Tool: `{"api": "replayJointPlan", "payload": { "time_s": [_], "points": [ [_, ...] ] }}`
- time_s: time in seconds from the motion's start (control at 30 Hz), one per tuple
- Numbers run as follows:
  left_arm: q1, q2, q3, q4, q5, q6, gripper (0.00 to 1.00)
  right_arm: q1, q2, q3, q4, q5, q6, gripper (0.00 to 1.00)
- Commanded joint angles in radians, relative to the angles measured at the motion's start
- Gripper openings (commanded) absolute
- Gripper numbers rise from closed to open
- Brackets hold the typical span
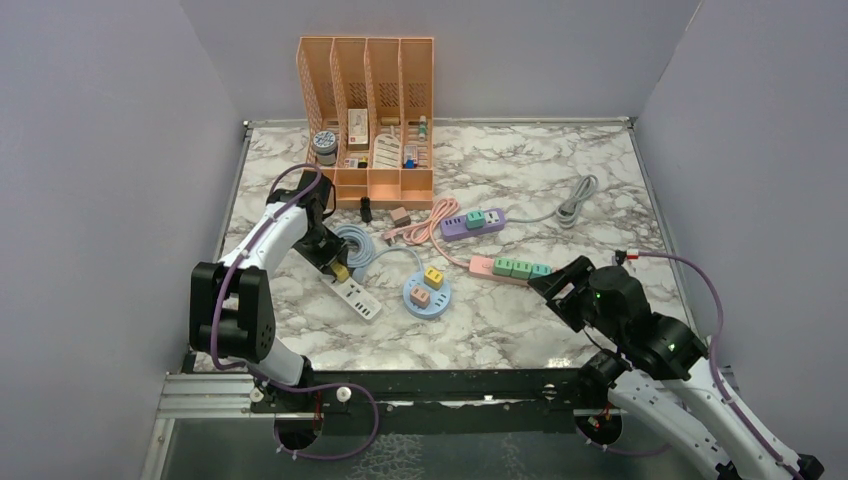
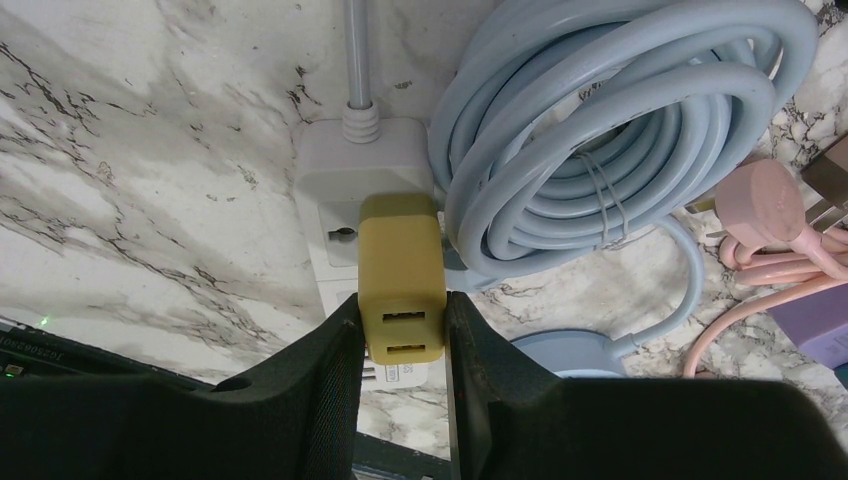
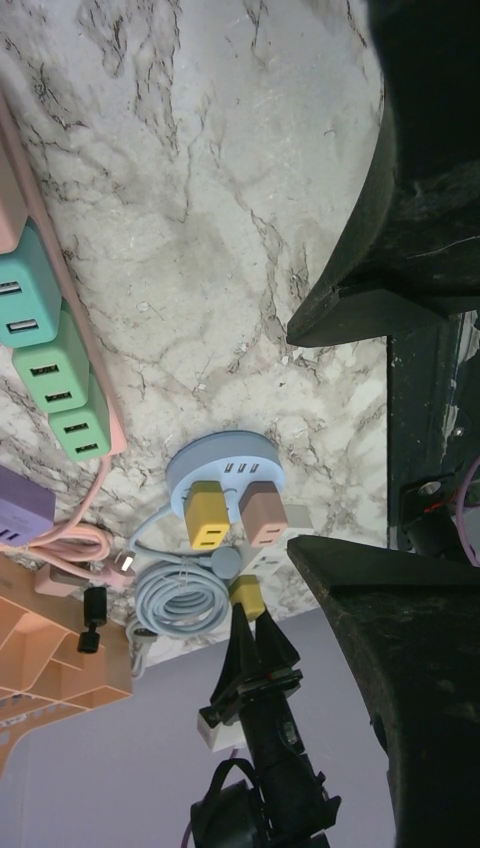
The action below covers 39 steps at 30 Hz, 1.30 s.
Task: Insert the plug
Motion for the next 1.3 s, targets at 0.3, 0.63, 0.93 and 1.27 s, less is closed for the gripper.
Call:
{"api": "replayJointPlan", "payload": {
  "time_s": [0.3,0.63,0.93,1.27],
  "points": [
    [0.009,0.069,-0.061,0.051,0.003,0.036,0.15,0.005,0.004,0.003,-0.028,0.052,0.005,0.68],
    [0.008,-0.151,-0.004,-0.003,-0.074,0.141,0.99,0.005,0.031,0.031,0.014,0.074,-0.039,0.69],
    [0.008,-0.341,0.023,0.065,0.020,0.347,0.97,0.004,0.033,0.020,0.047,0.073,-0.112,0.69],
    [-0.096,-0.367,-0.023,0.416,0.246,0.473,0.82,0.004,0.136,-0.002,0.151,0.020,-0.219,0.67]
  ]
}}
